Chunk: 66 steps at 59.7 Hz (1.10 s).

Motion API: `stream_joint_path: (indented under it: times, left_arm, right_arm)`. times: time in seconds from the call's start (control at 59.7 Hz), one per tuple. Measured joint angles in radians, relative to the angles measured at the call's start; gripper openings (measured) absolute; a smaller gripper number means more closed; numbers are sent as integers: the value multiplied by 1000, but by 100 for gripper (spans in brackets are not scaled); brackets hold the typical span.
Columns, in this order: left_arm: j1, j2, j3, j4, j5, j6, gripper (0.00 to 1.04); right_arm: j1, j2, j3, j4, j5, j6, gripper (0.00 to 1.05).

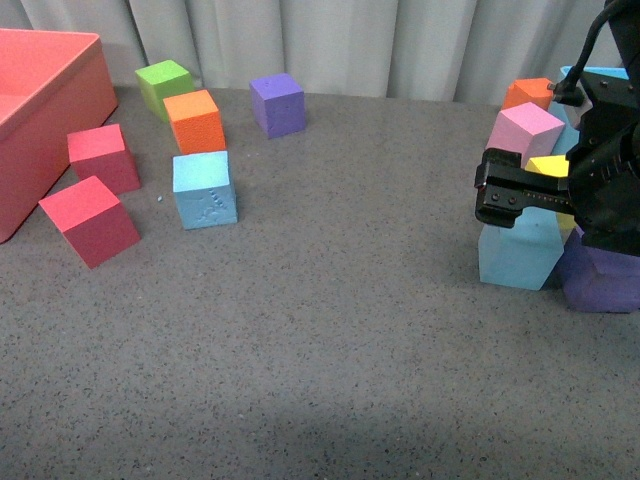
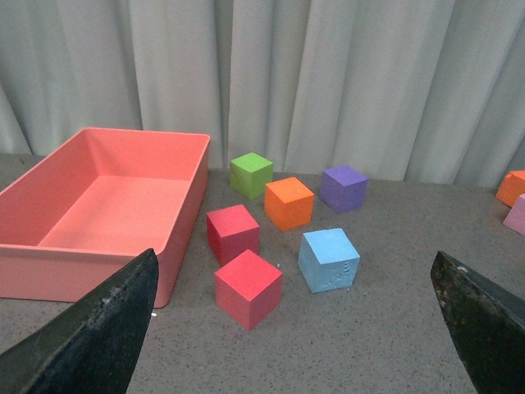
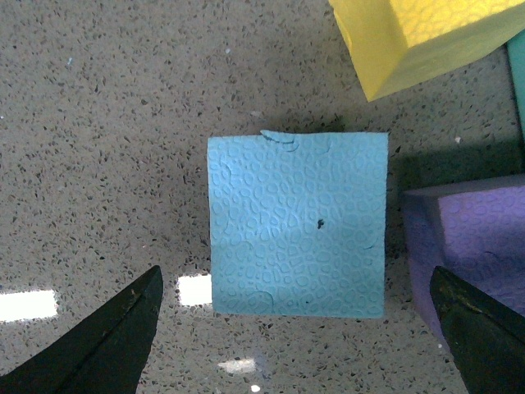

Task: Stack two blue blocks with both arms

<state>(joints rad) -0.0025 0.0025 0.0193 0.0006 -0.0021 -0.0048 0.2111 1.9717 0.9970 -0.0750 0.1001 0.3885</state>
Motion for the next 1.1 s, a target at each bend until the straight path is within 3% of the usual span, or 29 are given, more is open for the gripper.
stream_joint_path:
  times: [0.536,0.569,0.753,0.887,1.105]
  left_arm:
    - [0,0,0,0,0,0,98]
    - [0,0,0,0,0,0,98]
    - [0,0,0,0,0,0,98]
    - [0,0,0,0,0,0,98]
    - [0,0,0,0,0,0,98]
  right_arm:
    - [1,119,91,-6,-23,8,94]
    - [1,126,98,-10,-25,8,91]
    - [-5,160,155,-67,-24,0,54]
    - [0,161,171,-77,-25,0,46]
    - [58,151,238,-97,-57,0,41]
